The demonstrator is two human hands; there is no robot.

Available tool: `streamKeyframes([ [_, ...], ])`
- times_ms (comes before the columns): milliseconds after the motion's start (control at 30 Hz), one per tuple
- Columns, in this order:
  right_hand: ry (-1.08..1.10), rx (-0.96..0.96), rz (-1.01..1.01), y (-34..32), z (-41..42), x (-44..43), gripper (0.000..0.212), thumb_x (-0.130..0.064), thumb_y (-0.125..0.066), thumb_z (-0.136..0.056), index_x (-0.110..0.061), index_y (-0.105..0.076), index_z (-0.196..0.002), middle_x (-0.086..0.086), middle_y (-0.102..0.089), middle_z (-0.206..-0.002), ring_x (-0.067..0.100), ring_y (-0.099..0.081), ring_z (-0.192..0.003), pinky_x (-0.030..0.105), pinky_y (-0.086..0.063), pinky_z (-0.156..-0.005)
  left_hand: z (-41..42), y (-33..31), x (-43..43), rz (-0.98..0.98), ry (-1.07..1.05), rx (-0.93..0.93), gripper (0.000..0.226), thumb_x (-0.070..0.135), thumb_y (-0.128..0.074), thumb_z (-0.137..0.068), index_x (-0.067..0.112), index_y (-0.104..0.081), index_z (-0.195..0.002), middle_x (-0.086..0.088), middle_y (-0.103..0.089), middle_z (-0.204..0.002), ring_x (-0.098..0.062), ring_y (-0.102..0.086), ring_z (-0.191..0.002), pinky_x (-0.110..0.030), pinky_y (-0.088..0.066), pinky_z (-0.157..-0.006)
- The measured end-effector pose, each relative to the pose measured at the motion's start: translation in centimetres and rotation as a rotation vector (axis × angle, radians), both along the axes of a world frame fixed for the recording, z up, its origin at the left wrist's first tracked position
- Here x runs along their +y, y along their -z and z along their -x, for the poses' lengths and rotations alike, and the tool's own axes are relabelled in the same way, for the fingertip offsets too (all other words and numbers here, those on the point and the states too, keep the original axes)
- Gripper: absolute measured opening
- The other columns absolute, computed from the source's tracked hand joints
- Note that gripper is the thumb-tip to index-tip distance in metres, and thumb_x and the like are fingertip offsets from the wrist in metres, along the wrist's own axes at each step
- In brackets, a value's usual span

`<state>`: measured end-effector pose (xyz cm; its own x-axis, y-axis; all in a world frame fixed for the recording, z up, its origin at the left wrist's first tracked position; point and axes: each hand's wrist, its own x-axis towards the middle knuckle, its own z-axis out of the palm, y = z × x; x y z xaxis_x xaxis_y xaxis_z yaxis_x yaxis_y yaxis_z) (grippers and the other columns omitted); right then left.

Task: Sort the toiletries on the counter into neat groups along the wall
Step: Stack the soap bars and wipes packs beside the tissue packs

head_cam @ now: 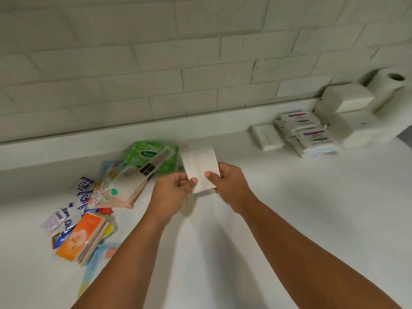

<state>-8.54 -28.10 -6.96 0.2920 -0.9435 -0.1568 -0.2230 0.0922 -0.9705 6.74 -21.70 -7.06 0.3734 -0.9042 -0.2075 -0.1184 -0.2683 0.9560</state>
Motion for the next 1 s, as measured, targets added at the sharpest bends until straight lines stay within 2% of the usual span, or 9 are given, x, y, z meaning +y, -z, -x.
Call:
streamKeyframes([
  [67,0.022,-0.014,-0.003,0.1,2.0,-1.2,0.005,-0.017,-0.067,-0.091,-0.015,-0.071,-0.09,0.008,-0.073,-0.084,0.029,-0.07,-0.077,0.041,-0.055,-0.068,1.9,0.1,-1.3,-0.017,0.008,0.019,0.009,0.019,-0.074,-0.089,0.016,-0.072,-0.08,0.009,-0.069,-0.062,0.0,-0.057,-0.051,-0.011,-0.044,-0.055],
  [200,0.052,0.003,-0.014,0.6,5.9,-3.8,0.007,-0.018,-0.067,-0.092,-0.013,-0.072,-0.092,-0.005,-0.068,-0.072,0.01,-0.059,-0.062,0.028,-0.046,-0.061,5.6,0.7,-3.8,-0.031,0.013,0.025,0.011,0.02,-0.076,-0.087,0.016,-0.071,-0.078,0.002,-0.068,-0.067,-0.009,-0.057,-0.06,-0.022,-0.047,-0.065],
  [433,0.15,0.097,0.083,2.7,11.7,-8.5,0.017,-0.022,-0.066,-0.09,-0.005,-0.067,-0.09,0.016,-0.07,-0.083,0.026,-0.064,-0.072,0.042,-0.054,-0.074,11.0,2.1,-8.9,-0.047,0.0,0.036,0.013,0.022,-0.078,-0.086,0.013,-0.072,-0.079,0.001,-0.064,-0.061,-0.015,-0.054,-0.06,-0.034,-0.051,-0.069],
  [533,0.19,0.143,0.167,3.5,13.5,-10.5,0.015,-0.02,-0.064,-0.092,-0.008,-0.067,-0.1,0.01,-0.069,-0.083,0.02,-0.064,-0.077,0.041,-0.053,-0.079,12.9,2.7,-11.1,-0.049,0.016,0.033,0.01,0.018,-0.075,-0.087,0.013,-0.073,-0.08,0.001,-0.063,-0.061,-0.016,-0.054,-0.06,-0.038,-0.054,-0.073],
  [633,0.24,0.199,0.221,3.9,14.8,-11.9,0.027,-0.019,-0.058,-0.096,-0.011,-0.062,-0.121,-0.007,-0.065,-0.08,0.011,-0.062,-0.078,0.019,-0.049,-0.079,14.4,2.6,-13.6,-0.05,0.019,-0.033,0.014,0.02,-0.072,-0.09,0.013,-0.07,-0.078,0.003,-0.062,-0.059,-0.012,-0.051,-0.054,-0.028,-0.048,-0.064],
  [700,0.27,0.236,0.25,4.1,15.6,-12.6,0.031,-0.016,-0.054,-0.098,-0.011,-0.057,-0.129,-0.011,-0.062,-0.092,0.008,-0.059,-0.084,0.011,-0.044,-0.078,15.1,2.5,-15.5,-0.05,0.013,-0.096,0.018,0.021,-0.07,-0.091,0.011,-0.07,-0.077,0.003,-0.062,-0.059,-0.01,-0.05,-0.051,-0.024,-0.045,-0.059],
  [800,0.266,0.285,0.268,5.1,16.5,-13.5,0.042,-0.01,-0.05,-0.098,-0.009,-0.048,-0.14,-0.001,-0.058,-0.129,0.016,-0.055,-0.118,0.028,-0.043,-0.104,15.7,2.4,-18.5,-0.035,-0.016,-0.133,0.02,0.022,-0.07,-0.09,0.009,-0.071,-0.075,0.0,-0.063,-0.059,-0.01,-0.052,-0.051,-0.026,-0.047,-0.059],
  [867,0.232,0.347,0.259,5.8,17.1,-14.0,0.05,-0.008,-0.047,-0.098,-0.007,-0.038,-0.146,0.007,-0.044,-0.149,0.021,-0.04,-0.139,0.027,-0.028,-0.117,16.1,2.7,-20.6,-0.027,-0.032,-0.122,0.019,0.022,-0.072,-0.089,0.012,-0.073,-0.073,0.0,-0.066,-0.059,-0.013,-0.056,-0.054,-0.031,-0.054,-0.067],
  [1000,0.159,0.429,0.27,6.8,17.6,-14.7,0.059,-0.004,-0.048,-0.096,-0.001,-0.026,-0.151,0.013,-0.03,-0.157,0.023,-0.025,-0.147,0.01,-0.011,-0.108,16.9,3.4,-23.9,-0.053,-0.05,-0.089,0.019,0.018,-0.074,-0.088,0.02,-0.07,-0.07,-0.004,-0.069,-0.064,-0.016,-0.063,-0.06,-0.037,-0.06,-0.076],
])
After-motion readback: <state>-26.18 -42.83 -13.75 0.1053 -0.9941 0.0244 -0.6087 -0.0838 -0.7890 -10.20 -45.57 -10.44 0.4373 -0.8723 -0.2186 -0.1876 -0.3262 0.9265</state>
